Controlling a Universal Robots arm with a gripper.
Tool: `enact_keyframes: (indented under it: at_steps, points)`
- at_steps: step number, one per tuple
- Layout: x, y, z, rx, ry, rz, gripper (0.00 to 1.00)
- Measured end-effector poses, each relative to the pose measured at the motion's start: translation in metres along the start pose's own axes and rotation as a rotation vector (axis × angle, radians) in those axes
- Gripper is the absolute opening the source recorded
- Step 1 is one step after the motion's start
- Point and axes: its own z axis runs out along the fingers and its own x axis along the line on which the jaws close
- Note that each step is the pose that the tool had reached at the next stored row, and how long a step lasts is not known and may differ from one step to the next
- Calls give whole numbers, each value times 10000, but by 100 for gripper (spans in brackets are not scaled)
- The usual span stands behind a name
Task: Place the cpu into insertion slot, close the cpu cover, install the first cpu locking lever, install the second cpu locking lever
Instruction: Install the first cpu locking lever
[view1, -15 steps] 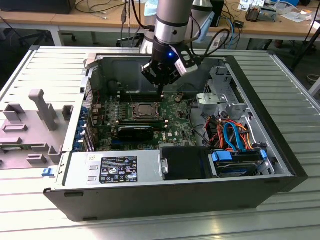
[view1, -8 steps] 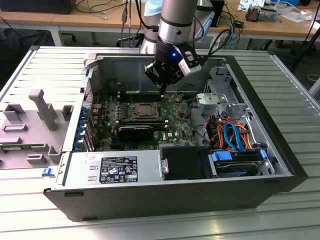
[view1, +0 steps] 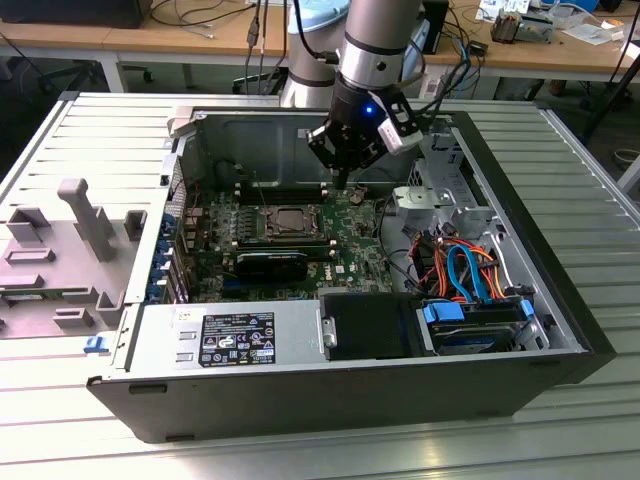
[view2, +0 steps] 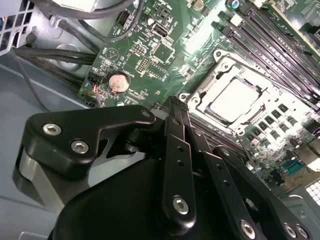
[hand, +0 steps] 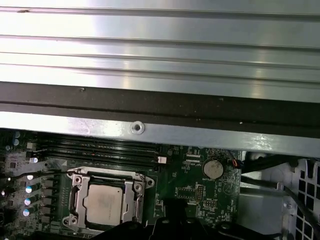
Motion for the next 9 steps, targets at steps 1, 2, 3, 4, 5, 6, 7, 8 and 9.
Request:
enact_keyframes:
  at_steps: [1,2,3,4,5,6,7,8,9]
  points:
    - [24,2,2,-4,-3,-1,11]
    - [48,4,4,-13,-7,-2,11]
    - [67,5,6,-24,-11,-1,11]
    - [102,9,10,-52,-21,-4,11]
    - [130,12,13,-69,-28,-5,11]
    - [187,16,16,-103,-41,-8,11]
    - [224,19,19,-132,-48,-9,11]
    - [253,22,22,-155,-56,-13,11]
    - [289,25,25,-178,-65,-15,11]
